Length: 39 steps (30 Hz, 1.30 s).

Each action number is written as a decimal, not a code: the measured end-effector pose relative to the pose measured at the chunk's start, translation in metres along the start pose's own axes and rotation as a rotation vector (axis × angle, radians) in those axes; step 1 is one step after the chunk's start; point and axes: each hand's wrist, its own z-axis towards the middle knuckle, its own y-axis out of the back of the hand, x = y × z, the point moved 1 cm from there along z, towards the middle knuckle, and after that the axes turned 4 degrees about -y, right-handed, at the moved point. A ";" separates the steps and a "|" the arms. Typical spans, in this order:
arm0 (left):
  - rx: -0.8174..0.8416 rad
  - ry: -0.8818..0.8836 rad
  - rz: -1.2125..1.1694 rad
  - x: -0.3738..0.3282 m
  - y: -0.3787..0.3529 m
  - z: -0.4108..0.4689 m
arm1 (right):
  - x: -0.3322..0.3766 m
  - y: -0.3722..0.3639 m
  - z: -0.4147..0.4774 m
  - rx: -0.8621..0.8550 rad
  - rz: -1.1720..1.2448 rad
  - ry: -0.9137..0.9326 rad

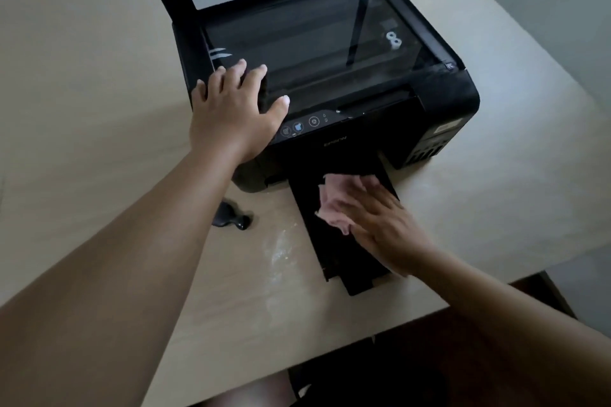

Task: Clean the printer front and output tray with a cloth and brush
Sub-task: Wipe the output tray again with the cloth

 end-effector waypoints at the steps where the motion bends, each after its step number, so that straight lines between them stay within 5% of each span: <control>1: -0.005 -0.001 -0.001 0.000 0.000 0.000 | -0.002 0.003 0.008 -0.055 -0.002 -0.163; 3: -0.015 -0.004 0.000 0.003 -0.001 0.002 | 0.013 0.000 0.039 -0.149 -0.058 -0.443; 5: -0.023 -0.005 -0.005 0.003 -0.001 0.004 | 0.040 -0.003 0.068 -0.187 -0.112 -0.453; 10: -0.011 -0.004 -0.012 0.001 0.001 0.002 | 0.056 -0.016 0.037 -0.013 -0.095 0.196; 12: -0.017 -0.011 -0.006 0.001 0.003 0.001 | 0.032 -0.012 0.011 0.052 -0.085 0.284; 17: -0.025 -0.017 0.006 0.000 0.000 0.003 | 0.012 -0.003 0.037 -0.169 -0.044 -0.480; 19: -0.020 -0.015 0.015 0.001 -0.001 0.004 | 0.038 -0.008 0.057 -0.196 -0.085 -0.556; 23: 0.001 -0.011 0.022 0.001 0.000 0.003 | 0.055 -0.015 0.031 -0.119 0.014 0.017; 25: -0.003 -0.012 0.018 0.000 0.001 0.002 | 0.046 -0.010 0.009 -0.072 0.064 0.161; 27: -0.008 -0.014 0.018 0.001 0.001 0.002 | 0.025 -0.007 0.006 -0.120 0.107 0.031; 30: -0.002 -0.011 0.014 0.001 0.001 0.001 | 0.004 0.000 0.032 -0.304 0.181 -0.459; 32: -0.007 -0.016 0.014 0.000 0.001 0.002 | 0.018 -0.004 0.059 -0.337 0.102 -0.552; 34: -0.010 -0.023 0.016 0.001 0.003 0.003 | 0.047 -0.012 0.075 -0.293 0.043 -0.403; 39: -0.007 -0.022 0.011 0.001 0.002 0.002 | 0.075 -0.017 0.025 -0.133 0.248 0.304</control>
